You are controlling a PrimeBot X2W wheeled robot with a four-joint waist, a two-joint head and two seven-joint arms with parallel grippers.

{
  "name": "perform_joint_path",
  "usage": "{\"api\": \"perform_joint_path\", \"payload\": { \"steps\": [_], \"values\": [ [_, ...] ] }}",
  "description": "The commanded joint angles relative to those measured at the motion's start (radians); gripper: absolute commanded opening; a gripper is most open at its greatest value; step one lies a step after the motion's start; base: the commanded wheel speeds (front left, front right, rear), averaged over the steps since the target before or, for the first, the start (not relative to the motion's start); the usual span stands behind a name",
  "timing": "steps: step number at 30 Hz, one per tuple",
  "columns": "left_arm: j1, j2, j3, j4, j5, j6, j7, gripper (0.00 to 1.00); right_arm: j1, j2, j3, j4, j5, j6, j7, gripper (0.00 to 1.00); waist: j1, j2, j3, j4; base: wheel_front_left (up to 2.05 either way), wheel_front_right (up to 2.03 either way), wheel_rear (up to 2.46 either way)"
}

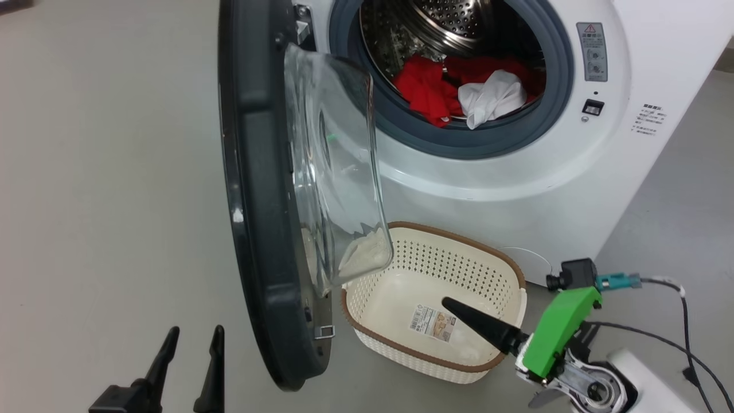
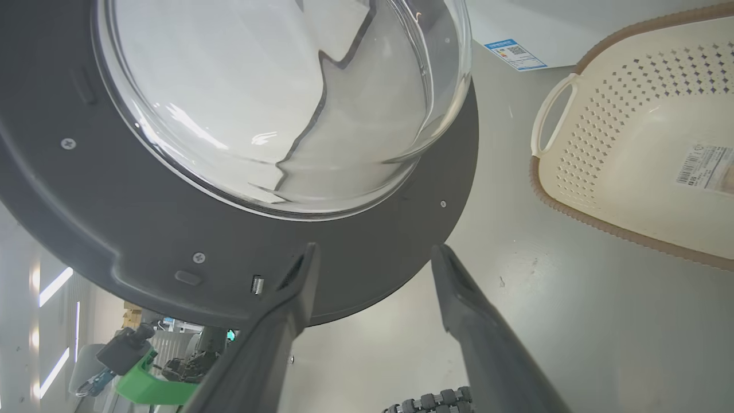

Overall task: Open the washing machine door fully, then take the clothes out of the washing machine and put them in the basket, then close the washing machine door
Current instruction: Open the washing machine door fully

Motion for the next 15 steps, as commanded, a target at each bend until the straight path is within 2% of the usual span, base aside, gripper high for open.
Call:
{"api": "perform_joint_path", "payload": {
  "steps": [1, 11, 15],
  "values": [
    [-0.001, 0.009, 0.039, -0.02, 0.013, -0.004, -0.012, 1.0, 0.007, -0.006, 0.007, -0.021, -0.009, 0.008, -0.017, 1.0, 0.0, -0.0001, -0.002, -0.004, 0.0, 0.0, 0.0],
    [0.004, 0.009, 0.057, -0.019, 0.013, -0.005, -0.012, 1.0, 0.072, -0.043, 0.03, 0.004, -0.06, 0.008, -0.192, 1.0, 0.0, -0.0001, -0.005, -0.018, 0.0, 0.0, 0.0],
    [0.005, 0.009, 0.059, -0.014, 0.015, -0.006, -0.012, 1.0, 0.079, -0.065, 0.064, 0.024, -0.119, 0.008, -0.321, 1.0, 0.0, -0.0001, -0.007, -0.022, 0.0, 0.0, 0.0]
  ]
}}
